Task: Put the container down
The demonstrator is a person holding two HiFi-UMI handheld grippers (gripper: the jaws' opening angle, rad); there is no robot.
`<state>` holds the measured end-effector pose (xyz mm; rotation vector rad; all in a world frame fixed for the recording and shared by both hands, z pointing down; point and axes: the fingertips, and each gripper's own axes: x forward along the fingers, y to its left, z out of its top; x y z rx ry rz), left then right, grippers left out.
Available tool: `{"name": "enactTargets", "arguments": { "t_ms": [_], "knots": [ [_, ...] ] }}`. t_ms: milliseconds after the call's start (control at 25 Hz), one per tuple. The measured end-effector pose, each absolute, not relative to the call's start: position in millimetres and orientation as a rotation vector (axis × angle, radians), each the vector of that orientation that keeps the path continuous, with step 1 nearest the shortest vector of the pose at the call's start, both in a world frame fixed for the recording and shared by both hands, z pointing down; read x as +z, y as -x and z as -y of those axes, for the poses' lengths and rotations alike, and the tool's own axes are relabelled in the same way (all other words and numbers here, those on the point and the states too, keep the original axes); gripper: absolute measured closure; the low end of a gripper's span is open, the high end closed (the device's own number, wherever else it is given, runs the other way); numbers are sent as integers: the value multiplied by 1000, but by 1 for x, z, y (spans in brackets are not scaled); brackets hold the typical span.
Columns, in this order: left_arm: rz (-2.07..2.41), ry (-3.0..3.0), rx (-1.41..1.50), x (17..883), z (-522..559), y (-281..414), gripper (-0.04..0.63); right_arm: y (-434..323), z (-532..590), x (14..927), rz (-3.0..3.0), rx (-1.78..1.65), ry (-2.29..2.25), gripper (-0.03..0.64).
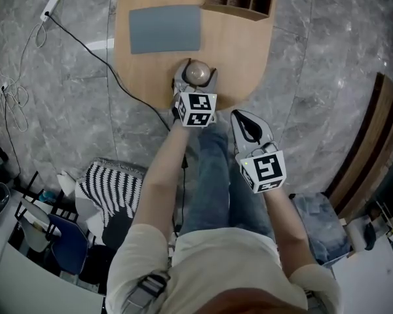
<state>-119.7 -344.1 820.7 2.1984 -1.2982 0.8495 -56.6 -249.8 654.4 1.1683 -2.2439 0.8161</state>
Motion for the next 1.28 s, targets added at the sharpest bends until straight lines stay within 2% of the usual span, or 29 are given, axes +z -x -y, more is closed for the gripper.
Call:
{"name": "enactTargets", "arguments": {
  "t_ms": [520, 600, 680, 1280],
  "knots": [
    [1316, -2243, 857, 826, 347, 112, 243, 56, 244, 659, 2254, 858, -1193, 615],
    [1286, -2230, 806, 822, 341, 108, 156, 55, 238, 655, 2263, 854, -1189, 615],
    [1304, -2198, 763, 817, 332, 108, 123, 53, 231, 651, 2277, 844, -1181, 615],
    [1531, -1992, 552, 749, 195, 92, 120, 11, 123, 612, 2397, 757, -1105, 615]
  ]
}}
